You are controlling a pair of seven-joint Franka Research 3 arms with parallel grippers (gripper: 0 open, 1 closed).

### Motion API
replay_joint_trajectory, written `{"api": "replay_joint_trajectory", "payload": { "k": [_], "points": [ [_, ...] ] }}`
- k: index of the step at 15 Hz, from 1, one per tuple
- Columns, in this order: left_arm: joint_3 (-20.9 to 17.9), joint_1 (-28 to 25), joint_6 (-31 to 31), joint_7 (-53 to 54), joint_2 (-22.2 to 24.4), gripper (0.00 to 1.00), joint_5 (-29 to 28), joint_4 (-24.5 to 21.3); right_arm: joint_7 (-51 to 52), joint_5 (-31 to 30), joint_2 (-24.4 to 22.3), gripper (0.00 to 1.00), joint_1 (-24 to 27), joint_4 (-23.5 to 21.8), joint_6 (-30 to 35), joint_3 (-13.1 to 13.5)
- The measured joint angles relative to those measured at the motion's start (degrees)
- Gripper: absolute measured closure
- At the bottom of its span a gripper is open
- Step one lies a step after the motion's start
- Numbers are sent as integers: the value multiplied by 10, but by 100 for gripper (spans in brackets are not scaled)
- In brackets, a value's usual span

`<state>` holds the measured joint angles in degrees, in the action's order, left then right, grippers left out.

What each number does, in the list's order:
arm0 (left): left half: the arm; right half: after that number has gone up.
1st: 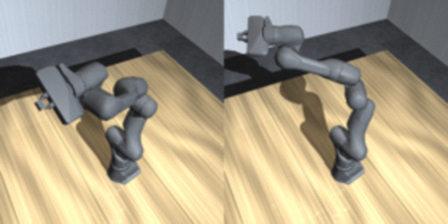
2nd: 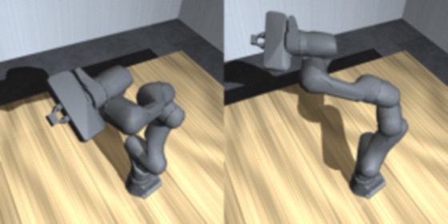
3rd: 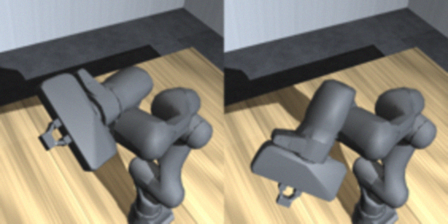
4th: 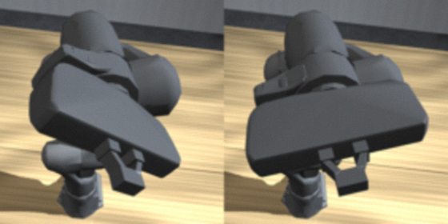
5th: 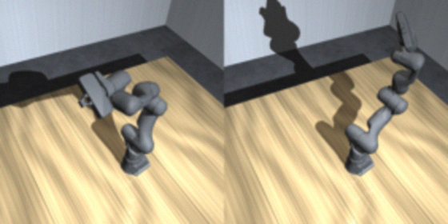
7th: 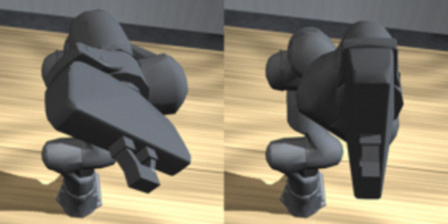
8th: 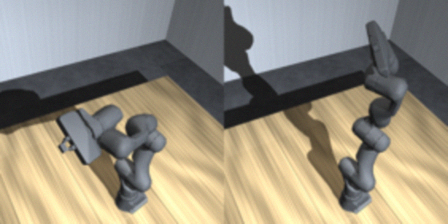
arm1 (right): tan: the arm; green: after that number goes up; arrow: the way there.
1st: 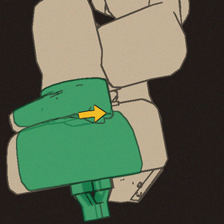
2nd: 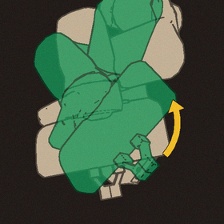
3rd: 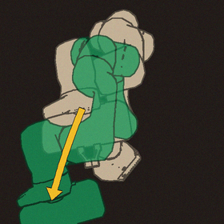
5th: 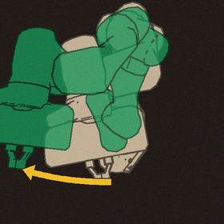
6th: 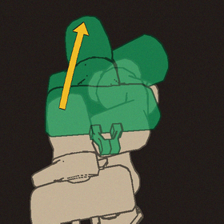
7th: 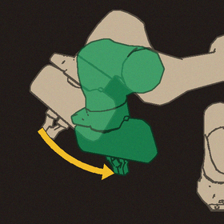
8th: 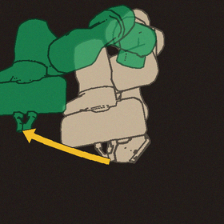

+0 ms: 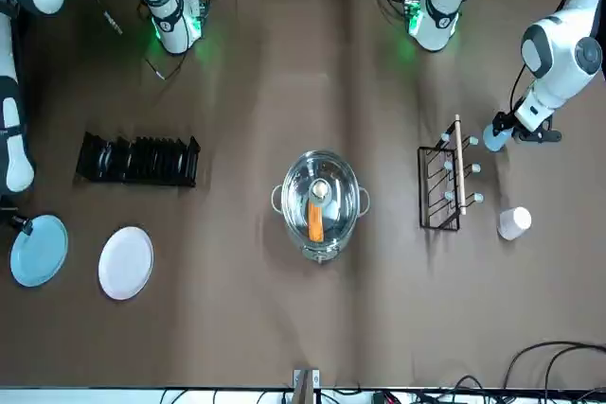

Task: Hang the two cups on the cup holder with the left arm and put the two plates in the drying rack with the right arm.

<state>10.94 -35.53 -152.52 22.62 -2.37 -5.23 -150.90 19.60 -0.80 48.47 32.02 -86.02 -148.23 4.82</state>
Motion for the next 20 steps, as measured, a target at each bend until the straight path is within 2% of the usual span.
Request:
{"api": "replay_joint_trajectory", "payload": {
  "k": [5, 7, 9, 10, 13, 16, 18, 20],
  "points": [
    [2, 0, 3, -4, 1, 37, 0, 13, 4, 0, 1, 60, 3, 0, 0, -2],
    [6, 0, 38, -20, 6, 37, 0, 40, 7, 0, 5, 62, 5, 0, 1, -2],
    [22, -1, 115, -59, 15, 37, 0, 90, 9, 0, 7, 73, 6, 0, 0, -6],
    [34, 0, 162, -85, 21, 37, 0, 123, 9, 0, 8, 73, 7, 1, 0, -11],
    [76, 0, 293, -171, 32, 37, 1, 230, 9, 4, 7, 93, 11, 8, -1, -25],
    [124, 1, 401, -287, 33, 37, 13, 330, 13, 4, 7, 93, 11, 14, -1, -32],
    [144, 2, 407, -339, 31, 37, 26, 338, 45, 0, 0, 97, 8, 20, 10, -38],
    [164, 2, 407, -383, 24, 37, 29, 338, 107, -1, -20, 97, -6, 29, 59, -40]
  ]
}}
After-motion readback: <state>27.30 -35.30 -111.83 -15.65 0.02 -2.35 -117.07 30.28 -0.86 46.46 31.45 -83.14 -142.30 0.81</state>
